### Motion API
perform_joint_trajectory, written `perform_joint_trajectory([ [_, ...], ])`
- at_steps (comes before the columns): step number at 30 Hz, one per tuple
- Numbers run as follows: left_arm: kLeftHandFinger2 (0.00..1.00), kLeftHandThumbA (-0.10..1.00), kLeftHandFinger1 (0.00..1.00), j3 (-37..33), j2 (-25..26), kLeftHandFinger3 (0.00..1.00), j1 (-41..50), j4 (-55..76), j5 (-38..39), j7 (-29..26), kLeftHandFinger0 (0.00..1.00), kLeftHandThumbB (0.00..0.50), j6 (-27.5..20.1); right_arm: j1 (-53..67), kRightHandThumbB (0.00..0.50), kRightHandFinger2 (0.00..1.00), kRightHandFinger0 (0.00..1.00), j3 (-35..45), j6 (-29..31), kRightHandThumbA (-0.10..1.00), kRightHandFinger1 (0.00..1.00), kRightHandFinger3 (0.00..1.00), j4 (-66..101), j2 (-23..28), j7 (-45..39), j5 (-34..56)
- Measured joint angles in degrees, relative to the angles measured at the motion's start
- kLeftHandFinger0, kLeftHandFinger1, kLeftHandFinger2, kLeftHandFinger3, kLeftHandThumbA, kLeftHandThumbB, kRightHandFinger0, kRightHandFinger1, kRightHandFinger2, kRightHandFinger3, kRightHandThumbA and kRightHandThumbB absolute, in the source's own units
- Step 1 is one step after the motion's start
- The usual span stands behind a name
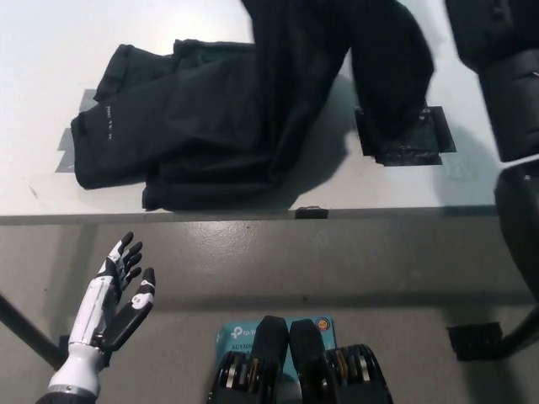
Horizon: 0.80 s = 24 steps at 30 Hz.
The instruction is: The robot grabs the right edges of the black jacket on the table, and folds it in half
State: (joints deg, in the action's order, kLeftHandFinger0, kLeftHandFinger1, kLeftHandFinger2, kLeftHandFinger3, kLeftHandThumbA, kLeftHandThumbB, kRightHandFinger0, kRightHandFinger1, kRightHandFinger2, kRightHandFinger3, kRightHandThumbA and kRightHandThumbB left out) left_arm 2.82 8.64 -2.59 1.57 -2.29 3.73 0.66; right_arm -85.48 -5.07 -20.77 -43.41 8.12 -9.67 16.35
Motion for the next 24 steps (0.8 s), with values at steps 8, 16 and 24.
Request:
perform_joint_trajectory([
  [8,1.0,0.47,1.0,-1.15,0.15,1.0,-0.06,1.83,-1.43,0.0,1.0,0.114,0.74,-2.22,0.203,0.63,0.0,-7.49,1.26,-0.1,0.34,0.25,-1.62,-4.16,-5.32,-4.43],
  [16,1.0,0.44,1.0,-2.22,0.17,1.0,-0.06,2.67,-3.15,-0.01,1.0,0.13,1.64,-2.25,0.196,0.49,0.0,-12.16,7.27,-0.1,0.2,0.38,-10.9,-10.13,-8.12,-9.37],
  [24,1.0,0.47,1.0,-2.97,0.23,1.0,-0.14,6.32,-4.12,0.06,1.0,0.16,4.47,-1.06,0.202,0.79,0.08,-18.22,13.63,-0.1,0.49,0.49,-24.62,-17.27,-6.5,-16.22],
])
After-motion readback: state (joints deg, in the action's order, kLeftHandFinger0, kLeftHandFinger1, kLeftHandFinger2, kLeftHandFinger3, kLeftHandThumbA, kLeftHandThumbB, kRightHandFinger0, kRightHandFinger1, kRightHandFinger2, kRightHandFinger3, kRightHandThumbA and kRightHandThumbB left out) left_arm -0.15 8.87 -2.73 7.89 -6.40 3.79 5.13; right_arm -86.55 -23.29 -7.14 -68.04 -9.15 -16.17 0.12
